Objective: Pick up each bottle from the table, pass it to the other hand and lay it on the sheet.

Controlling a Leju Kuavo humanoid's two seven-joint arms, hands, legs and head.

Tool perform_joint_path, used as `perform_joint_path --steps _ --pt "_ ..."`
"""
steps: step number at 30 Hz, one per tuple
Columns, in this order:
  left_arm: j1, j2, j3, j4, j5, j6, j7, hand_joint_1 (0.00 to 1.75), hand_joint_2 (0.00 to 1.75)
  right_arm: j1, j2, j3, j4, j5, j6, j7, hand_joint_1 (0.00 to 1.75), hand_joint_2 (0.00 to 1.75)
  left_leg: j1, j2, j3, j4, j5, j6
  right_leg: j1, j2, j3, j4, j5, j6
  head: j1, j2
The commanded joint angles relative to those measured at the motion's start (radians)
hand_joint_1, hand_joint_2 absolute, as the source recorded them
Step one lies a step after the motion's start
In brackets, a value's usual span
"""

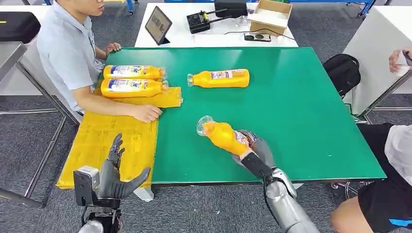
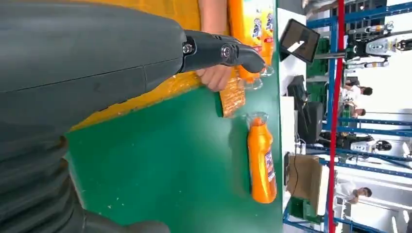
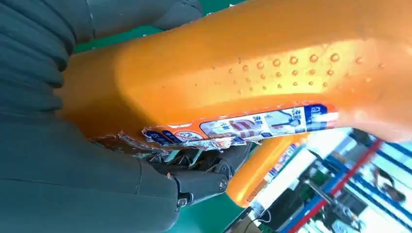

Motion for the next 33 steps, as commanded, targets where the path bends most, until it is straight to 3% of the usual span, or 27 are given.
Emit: perform_joint_path --steps 1,7,17,27,33 --pt "0.058 0.092 -0.142 -0.017 -0.074 -0.029 0.014 0.0 1.75 0.12 0.109 -0.048 -0.272 -0.132 -0.022 -0.084 1.75 1.75 -0.001 0.002 -0.003 -0.001 -0.001 0.001 0.0 0.0 -0.003 0.0 0.0 -0.003 0.0 0.0" --pt "0.048 0.091 -0.236 0.039 -0.116 -0.023 0.026 0.0 1.75 0.106 0.135 0.044 -0.258 -0.128 -0.027 -0.116 1.75 1.75 -0.001 0.0 -0.009 -0.001 0.001 0.001 0.0 -0.001 -0.008 0.0 0.0 -0.002 0.0 0.0" --pt "0.011 0.094 -0.284 0.065 -0.137 -0.005 0.024 0.0 1.75 0.058 0.152 0.125 -0.18 -0.085 -0.066 -0.144 1.75 1.75 -0.001 0.001 -0.013 -0.001 0.001 0.001 0.0 0.0 -0.013 0.0 0.001 -0.002 0.0 0.0" --pt "-0.078 0.011 -0.253 0.119 -0.046 0.069 0.009 0.0 1.75 -0.024 0.231 0.336 0.053 -0.058 -0.119 -0.159 1.75 1.75 0.0 0.002 -0.01 -0.002 0.0 0.002 0.0 0.0 -0.01 -0.001 0.0 -0.003 0.0 0.0" --pt "-0.117 -0.004 -0.26 0.145 -0.019 0.062 0.001 0.0 1.75 -0.048 0.231 0.373 0.083 -0.076 -0.112 -0.159 1.75 1.75 0.0 -0.001 -0.013 -0.001 0.002 0.002 0.0 -0.002 -0.012 0.0 0.0 -0.002 0.0 0.0"
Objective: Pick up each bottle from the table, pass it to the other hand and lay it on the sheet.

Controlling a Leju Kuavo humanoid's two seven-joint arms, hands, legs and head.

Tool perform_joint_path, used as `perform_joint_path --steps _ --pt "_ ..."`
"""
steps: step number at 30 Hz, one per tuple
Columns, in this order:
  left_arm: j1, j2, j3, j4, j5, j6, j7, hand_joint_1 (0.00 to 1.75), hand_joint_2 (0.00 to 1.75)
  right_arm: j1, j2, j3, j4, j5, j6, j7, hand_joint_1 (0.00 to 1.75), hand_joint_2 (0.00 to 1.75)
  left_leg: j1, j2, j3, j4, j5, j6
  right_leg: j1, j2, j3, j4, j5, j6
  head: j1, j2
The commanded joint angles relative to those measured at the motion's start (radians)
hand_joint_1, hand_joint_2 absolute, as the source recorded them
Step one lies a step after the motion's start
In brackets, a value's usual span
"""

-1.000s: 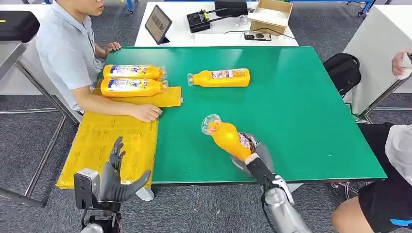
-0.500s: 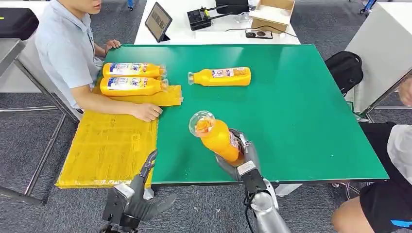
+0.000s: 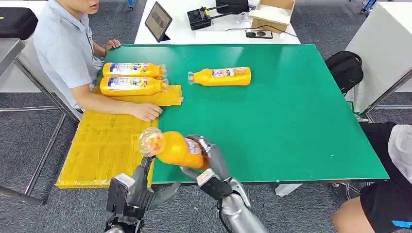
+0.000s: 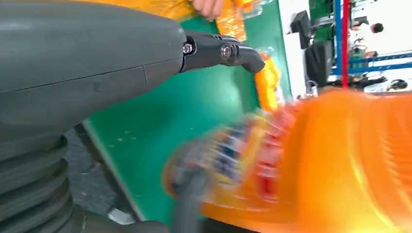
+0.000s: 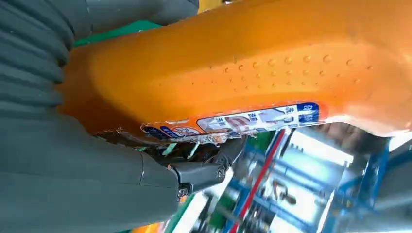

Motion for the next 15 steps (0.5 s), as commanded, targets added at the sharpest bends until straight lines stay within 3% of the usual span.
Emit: perform_joint_path --steps 1,15 --pt "-0.087 -0.026 -0.006 0.11 0.028 -0.002 -0.007 0.0 1.75 -0.091 0.003 0.109 0.178 -0.022 0.004 -0.034 1.75 1.75 -0.001 0.0 0.002 -0.001 0.0 0.001 0.0 -0.001 0.002 -0.001 0.0 -0.001 0.0 0.0" --pt "-0.071 0.03 -0.073 0.041 0.082 -0.123 -0.034 0.0 1.75 -0.165 0.011 0.122 0.299 -0.049 -0.037 -0.034 1.75 1.75 0.0 0.001 0.004 -0.001 -0.001 0.002 0.0 0.0 0.003 -0.001 -0.001 -0.003 0.0 0.0"
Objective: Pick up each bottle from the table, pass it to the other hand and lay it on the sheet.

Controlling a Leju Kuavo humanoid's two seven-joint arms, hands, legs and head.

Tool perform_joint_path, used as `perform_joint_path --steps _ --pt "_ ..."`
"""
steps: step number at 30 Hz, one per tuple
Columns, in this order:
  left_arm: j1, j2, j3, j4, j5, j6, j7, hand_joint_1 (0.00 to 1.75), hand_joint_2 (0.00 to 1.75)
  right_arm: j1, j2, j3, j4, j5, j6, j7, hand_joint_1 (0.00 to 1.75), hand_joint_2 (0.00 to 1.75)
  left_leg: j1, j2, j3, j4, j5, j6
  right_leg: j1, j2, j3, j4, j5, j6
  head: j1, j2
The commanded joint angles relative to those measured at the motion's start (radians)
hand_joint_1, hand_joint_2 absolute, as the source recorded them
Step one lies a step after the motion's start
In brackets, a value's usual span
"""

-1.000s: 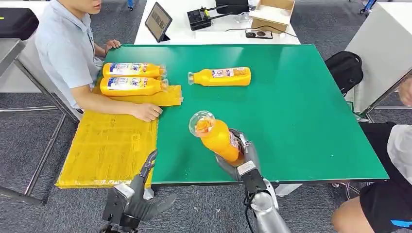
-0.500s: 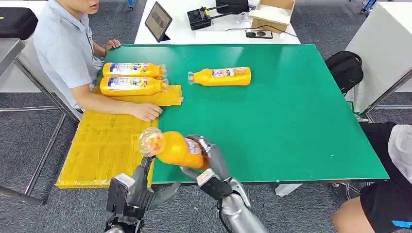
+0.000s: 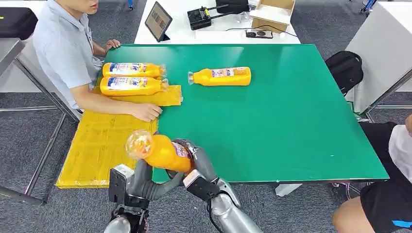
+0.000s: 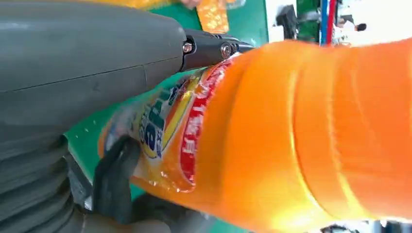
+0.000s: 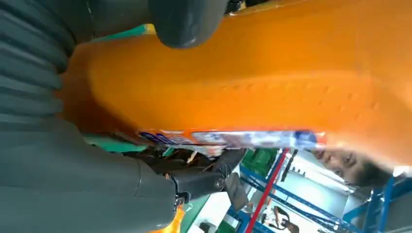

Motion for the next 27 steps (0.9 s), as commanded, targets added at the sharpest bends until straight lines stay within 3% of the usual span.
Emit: perform_joint_path --steps 1,10,14,21,27 --pt "-0.022 0.057 -0.074 0.006 0.015 -0.079 -0.008 0.0 1.75 -0.111 -0.004 0.025 0.192 -0.016 -0.035 -0.034 1.75 1.75 -0.001 0.001 0.004 -0.001 -0.001 0.002 0.0 0.0 0.003 -0.001 0.0 -0.002 0.0 0.0" --pt "-0.053 0.035 -0.058 0.077 0.023 -0.1 0.056 0.0 1.75 -0.161 0.024 0.033 0.305 0.018 -0.081 -0.034 1.75 1.75 -0.001 0.0 0.003 -0.001 0.0 0.001 0.0 -0.001 0.003 -0.001 0.0 -0.002 0.0 0.0" --pt "-0.086 0.003 -0.068 0.119 -0.111 0.055 0.056 0.0 1.75 -0.183 0.052 0.06 0.331 0.047 -0.097 -0.031 1.75 1.75 -0.001 0.001 0.004 -0.001 -0.001 0.002 0.0 0.0 0.004 -0.001 -0.001 -0.003 0.0 0.0" --pt "-0.103 -0.013 -0.091 0.146 -0.038 0.005 0.083 0.0 1.75 -0.187 0.063 0.079 0.333 0.054 -0.086 -0.016 1.75 1.75 -0.001 -0.001 0.002 -0.001 0.0 0.001 0.0 -0.002 0.002 0.0 -0.001 -0.002 0.0 0.0" --pt "-0.114 -0.022 -0.12 0.151 -0.118 0.098 0.04 0.0 1.75 -0.19 0.063 0.115 0.315 0.02 -0.072 -0.018 1.75 1.75 0.0 -0.001 0.001 0.0 0.0 0.001 0.0 -0.002 0.001 0.0 -0.001 -0.002 0.0 0.0"
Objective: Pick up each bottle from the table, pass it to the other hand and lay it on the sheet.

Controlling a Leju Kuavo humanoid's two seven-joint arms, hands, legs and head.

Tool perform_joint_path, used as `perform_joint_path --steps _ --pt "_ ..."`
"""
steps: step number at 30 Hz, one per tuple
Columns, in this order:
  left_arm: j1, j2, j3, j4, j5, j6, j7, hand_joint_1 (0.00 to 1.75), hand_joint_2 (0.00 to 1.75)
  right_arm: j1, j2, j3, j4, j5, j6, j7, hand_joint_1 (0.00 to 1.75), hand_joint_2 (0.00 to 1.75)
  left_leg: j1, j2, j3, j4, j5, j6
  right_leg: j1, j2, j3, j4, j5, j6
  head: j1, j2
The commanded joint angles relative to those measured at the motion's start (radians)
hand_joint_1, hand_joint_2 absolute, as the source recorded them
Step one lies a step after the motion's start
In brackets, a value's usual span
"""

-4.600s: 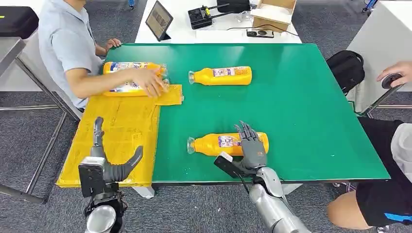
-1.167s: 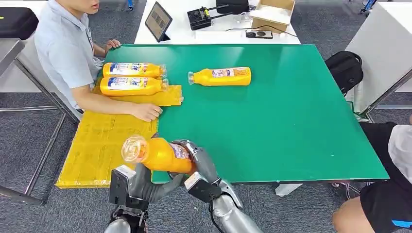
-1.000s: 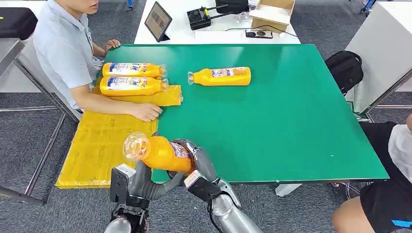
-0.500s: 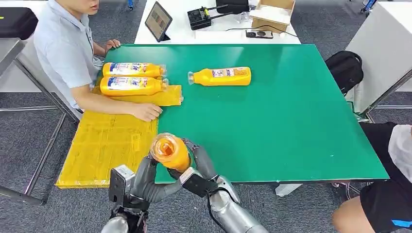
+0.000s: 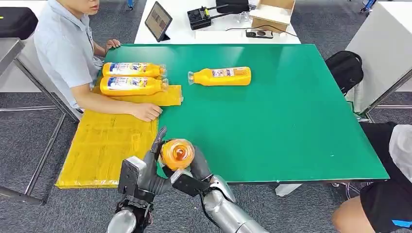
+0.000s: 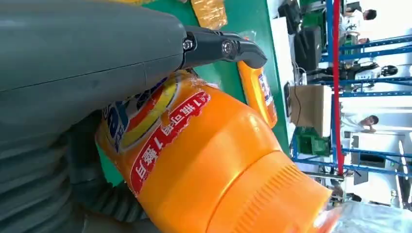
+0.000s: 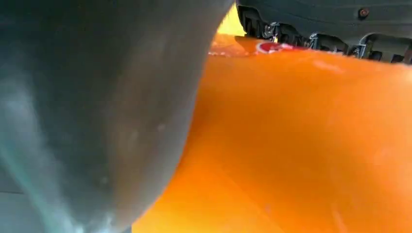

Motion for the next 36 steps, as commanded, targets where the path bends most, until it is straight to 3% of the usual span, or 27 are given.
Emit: perform_joint_path --steps 1,9,14,16,17,18,19,20,21,27,31,32,33,34,35,36 --pt "-0.046 -0.016 -0.086 0.091 -0.077 0.074 -0.034 0.0 1.75 -0.069 0.013 0.083 0.063 -0.027 0.021 -0.019 1.75 1.75 0.0 0.0 0.003 0.0 -0.001 0.002 0.0 -0.002 0.003 0.0 -0.001 -0.003 0.0 0.0" --pt "-0.035 0.002 -0.122 0.068 -0.105 0.068 -0.057 0.0 1.75 -0.075 0.013 0.045 0.043 -0.089 0.1 0.023 1.75 1.75 0.0 0.0 0.003 0.0 -0.001 0.002 0.0 -0.001 0.003 0.0 -0.001 -0.002 0.0 0.0" --pt "-0.032 -0.01 -0.125 0.094 -0.119 0.048 -0.027 0.0 1.75 -0.077 0.003 0.062 0.01 -0.023 0.008 0.066 1.75 1.75 0.0 0.001 0.003 0.0 -0.001 0.002 0.0 -0.001 0.003 0.0 -0.001 -0.002 0.0 0.0" --pt "-0.04 -0.018 -0.123 0.115 -0.115 0.044 -0.026 0.02 1.75 -0.08 0.005 0.055 0.005 -0.032 0.031 0.073 1.75 1.75 -0.001 0.001 0.002 0.0 -0.001 0.001 0.0 -0.001 0.002 0.0 -0.001 -0.002 0.0 0.0" --pt "-0.042 -0.019 -0.122 0.119 -0.113 0.041 -0.026 1.08 1.75 -0.08 0.005 0.053 0.004 -0.036 0.038 0.076 1.75 1.75 -0.001 0.001 0.004 0.0 -0.001 0.002 0.0 -0.001 0.004 0.0 -0.001 -0.003 0.0 0.0" --pt "-0.051 -0.027 -0.119 0.136 -0.136 0.064 -0.029 1.45 1.75 -0.08 0.009 0.043 0.0 -0.049 0.062 0.087 1.75 1.75 -0.001 0.0 0.002 0.0 -0.001 0.002 0.0 -0.001 0.002 0.0 -0.001 -0.002 0.0 0.0" --pt "-0.056 -0.028 -0.12 0.142 -0.159 0.082 -0.031 1.31 1.75 -0.08 0.01 0.04 -0.002 -0.054 0.072 0.093 1.75 1.75 -0.001 0.0 0.001 0.0 0.0 0.001 0.0 -0.001 0.001 0.0 0.0 -0.001 0.0 0.0" --pt "-0.058 -0.032 -0.121 0.148 -0.176 0.094 -0.031 0.26 1.75 -0.083 0.008 0.044 -0.002 -0.049 0.072 0.108 1.75 1.75 0.0 0.0 0.003 0.0 -0.001 0.002 0.0 -0.001 0.003 0.0 -0.001 -0.003 0.0 0.0" --pt "-0.058 -0.035 -0.12 0.151 -0.184 0.093 -0.03 0.03 1.75 -0.084 0.006 0.046 -0.003 -0.041 0.067 0.116 1.75 1.75 0.0 0.0 0.002 0.0 0.0 0.001 0.0 -0.001 0.002 0.0 -0.001 -0.002 0.0 0.0" --pt "-0.067 -0.051 -0.122 0.195 -0.209 0.063 0.029 0.0 1.75 -0.098 -0.01 0.063 -0.001 0.052 -0.043 0.138 1.75 1.75 -0.001 0.0 0.003 0.0 -0.001 0.002 0.0 -0.002 0.003 0.0 -0.001 -0.002 0.0 0.0" --pt "-0.087 -0.068 -0.113 0.227 -0.157 0.049 0.014 0.0 1.75 -0.097 -0.007 0.057 0.006 0.066 -0.055 0.14 1.75 1.75 -0.001 0.0 0.002 0.0 0.0 0.002 -0.001 -0.001 0.002 0.0 -0.001 -0.002 0.0 0.0" --pt "-0.095 -0.072 -0.114 0.236 -0.15 0.054 0.019 0.14 1.75 -0.1 -0.005 0.051 0.017 0.07 -0.063 0.144 1.75 1.75 -0.001 0.0 0.001 0.0 0.0 0.001 0.0 -0.001 0.001 0.0 0.0 -0.001 0.0 0.0" --pt "-0.097 -0.073 -0.115 0.239 -0.154 0.06 0.02 0.61 1.75 -0.104 -0.008 0.057 0.021 0.087 -0.085 0.145 1.75 1.75 -0.001 0.0 0.002 0.0 0.0 0.002 0.0 -0.001 0.002 0.0 -0.001 -0.002 0.0 0.0" --pt "-0.097 -0.073 -0.115 0.239 -0.154 0.06 0.02 1.4 1.75 -0.104 -0.008 0.057 0.021 0.087 -0.085 0.145 1.75 1.75 -0.001 0.0 0.001 0.0 0.0 0.002 0.0 -0.001 0.001 0.0 0.0 -0.002 0.0 0.0" --pt "-0.107 -0.077 -0.12 0.249 -0.156 0.065 0.02 1.69 1.75 -0.112 -0.009 0.052 0.033 0.101 -0.1 0.148 1.75 1.75 0.0 0.0 0.003 0.0 -0.001 0.002 0.0 -0.002 0.003 0.0 -0.001 -0.003 0.0 0.0" --pt "-0.109 -0.078 -0.121 0.25 -0.155 0.065 0.02 1.75 1.75 -0.115 -0.01 0.052 0.034 0.102 -0.1 0.149 1.75 1.75 -0.001 0.0 0.002 0.0 -0.001 0.002 0.0 -0.001 0.002 0.0 -0.001 -0.002 0.0 0.0"
